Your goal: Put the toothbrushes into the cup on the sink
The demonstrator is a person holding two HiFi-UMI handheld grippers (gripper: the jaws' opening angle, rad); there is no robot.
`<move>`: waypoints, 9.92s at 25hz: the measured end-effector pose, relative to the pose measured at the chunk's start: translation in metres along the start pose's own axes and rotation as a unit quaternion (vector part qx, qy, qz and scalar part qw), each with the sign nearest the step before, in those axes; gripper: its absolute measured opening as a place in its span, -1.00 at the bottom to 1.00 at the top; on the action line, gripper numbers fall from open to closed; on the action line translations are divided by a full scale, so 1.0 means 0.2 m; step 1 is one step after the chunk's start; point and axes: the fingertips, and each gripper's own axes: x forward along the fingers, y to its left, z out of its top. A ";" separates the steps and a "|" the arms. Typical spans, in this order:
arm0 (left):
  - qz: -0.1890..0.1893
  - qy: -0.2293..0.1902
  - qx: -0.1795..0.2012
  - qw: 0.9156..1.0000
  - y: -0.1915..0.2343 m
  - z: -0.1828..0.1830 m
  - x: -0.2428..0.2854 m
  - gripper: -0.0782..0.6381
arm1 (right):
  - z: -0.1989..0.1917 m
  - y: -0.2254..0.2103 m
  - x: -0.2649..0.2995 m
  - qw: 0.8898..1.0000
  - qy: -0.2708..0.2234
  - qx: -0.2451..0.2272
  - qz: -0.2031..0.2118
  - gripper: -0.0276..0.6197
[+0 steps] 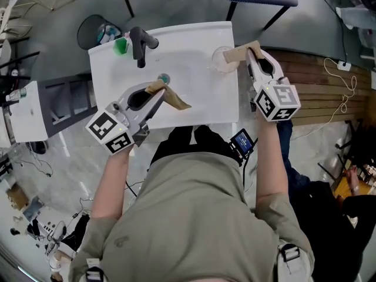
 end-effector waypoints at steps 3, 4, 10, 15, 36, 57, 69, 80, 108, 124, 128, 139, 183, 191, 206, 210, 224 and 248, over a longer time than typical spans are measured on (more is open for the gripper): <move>-0.001 0.001 -0.001 1.000 0.00 0.00 0.00 -0.64 | -0.02 0.02 0.01 1.000 0.006 -0.016 0.000 -0.78; -0.001 0.001 -0.001 1.000 0.00 0.00 0.00 -0.64 | -0.02 0.02 0.01 1.000 0.008 -0.021 0.000 -0.78; -0.002 0.002 -0.004 1.000 0.00 0.00 0.00 -0.64 | -0.05 0.04 0.03 0.999 0.019 -0.043 -0.001 -0.78; -0.001 0.001 -0.005 1.000 0.00 -0.01 0.00 -0.64 | -0.08 0.05 0.04 0.998 0.021 -0.052 -0.001 -0.78; -0.002 -0.002 -0.005 1.000 -0.01 -0.02 -0.01 -0.64 | -0.11 0.04 0.02 0.998 0.027 -0.055 -0.010 -0.77; -0.007 -0.013 0.011 1.000 -0.05 0.04 0.00 -0.64 | 0.05 0.09 -0.12 0.998 -0.014 -0.058 -0.006 -0.69; -0.014 -0.018 0.028 0.999 -0.10 0.10 0.00 -0.64 | 0.14 0.14 -0.27 0.998 -0.045 -0.039 0.002 -0.69; -0.025 -0.024 0.063 0.997 -0.13 0.23 0.07 -0.64 | 0.14 0.10 -0.43 0.998 -0.060 -0.012 -0.012 -0.69; -0.077 -0.023 0.135 0.988 -0.06 0.50 0.59 -0.64 | -0.17 -0.06 -0.60 0.998 -0.004 0.044 -0.043 -0.69; -0.101 -0.009 0.167 0.981 -0.05 0.49 0.80 -0.64 | -0.24 -0.04 -0.64 0.997 0.015 0.053 -0.060 -0.69; -0.104 -0.001 0.175 0.979 -0.04 0.47 0.89 -0.64 | -0.27 -0.09 -0.65 0.996 0.022 0.058 -0.064 -0.69; -0.102 0.025 0.203 0.974 -0.01 0.35 1.01 -0.64 | -0.32 -0.12 -0.62 0.995 0.037 0.061 -0.065 -0.69; -0.119 0.051 0.225 0.966 -0.19 -0.01 0.98 -0.59 | -0.43 -0.08 -0.69 0.994 0.063 0.071 -0.048 -0.69; -0.125 0.063 0.214 0.967 -0.21 -0.09 0.94 -0.56 | -0.46 -0.06 -0.72 0.994 0.063 0.072 -0.047 -0.69; -0.133 0.076 0.205 0.967 -0.25 -0.16 0.85 -0.42 | -0.47 -0.01 -0.76 0.994 0.058 0.082 -0.045 -0.69; -0.128 0.072 0.207 0.967 -0.26 -0.14 0.80 -0.42 | -0.45 0.02 -0.75 0.994 0.053 0.081 -0.041 -0.69; -0.106 0.034 0.224 0.968 -0.34 0.04 0.62 -0.42 | -0.32 0.11 -0.72 0.997 0.029 0.067 -0.021 -0.69; -0.070 0.027 0.164 0.984 -0.33 -0.03 0.36 -0.65 | -0.05 0.33 -0.57 0.999 -0.004 0.042 0.029 -0.70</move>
